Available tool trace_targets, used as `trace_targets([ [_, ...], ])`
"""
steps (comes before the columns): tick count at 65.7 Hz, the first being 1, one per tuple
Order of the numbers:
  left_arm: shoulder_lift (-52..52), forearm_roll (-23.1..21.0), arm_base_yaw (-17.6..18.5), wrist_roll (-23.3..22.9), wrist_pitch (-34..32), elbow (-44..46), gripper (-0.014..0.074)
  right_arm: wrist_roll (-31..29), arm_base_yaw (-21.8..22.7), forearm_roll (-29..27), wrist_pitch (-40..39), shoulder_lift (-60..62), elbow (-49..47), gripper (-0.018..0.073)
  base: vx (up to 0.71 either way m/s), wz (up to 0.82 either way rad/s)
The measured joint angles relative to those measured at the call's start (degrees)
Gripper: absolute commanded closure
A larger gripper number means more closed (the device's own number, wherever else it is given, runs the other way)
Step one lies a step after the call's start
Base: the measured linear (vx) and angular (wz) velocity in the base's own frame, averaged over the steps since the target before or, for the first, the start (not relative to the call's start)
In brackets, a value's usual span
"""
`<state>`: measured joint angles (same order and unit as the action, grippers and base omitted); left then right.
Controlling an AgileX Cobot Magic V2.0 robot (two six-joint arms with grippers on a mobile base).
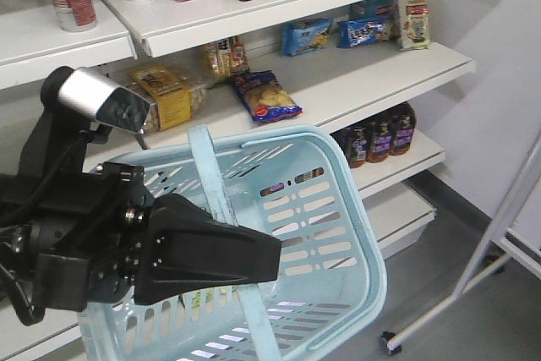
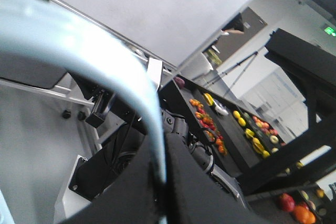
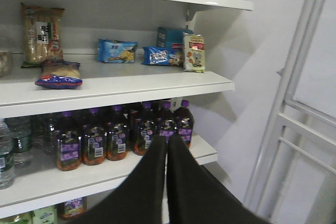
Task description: Place coke in basket with both arms
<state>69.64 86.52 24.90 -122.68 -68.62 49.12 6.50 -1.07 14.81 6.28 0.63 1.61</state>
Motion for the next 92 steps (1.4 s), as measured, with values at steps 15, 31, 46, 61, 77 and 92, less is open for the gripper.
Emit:
trace_targets([
  [15,0.0,0.0,0.0,0.0,0.0,0.0,0.0603,0.0,0.0,0.0,0.0,0.0,0.0,0.0564,0.09,0.36],
  [31,0.0,0.0,0.0,0.0,0.0,0.0,0.0603,0.0,0.0,0.0,0.0,0.0,0.0,0.0564,0.08,0.30],
  [46,0.0,0.0,0.0,0.0,0.0,0.0,0.0603,0.0,0.0,0.0,0.0,0.0,0.0,0.0564,0.07,0.27],
  [61,0.0,0.0,0.0,0.0,0.0,0.0,0.0603,0.0,0.0,0.0,0.0,0.0,0.0,0.0564,0.08,0.29],
  [77,0.0,0.0,0.0,0.0,0.0,0.0,0.0603,0.0,0.0,0.0,0.0,0.0,0.0,0.0564,0.08,0.30],
  [92,0.0,0.0,0.0,0.0,0.0,0.0,0.0603,0.0,0.0,0.0,0.0,0.0,0.0,0.0564,0.06,0.24],
])
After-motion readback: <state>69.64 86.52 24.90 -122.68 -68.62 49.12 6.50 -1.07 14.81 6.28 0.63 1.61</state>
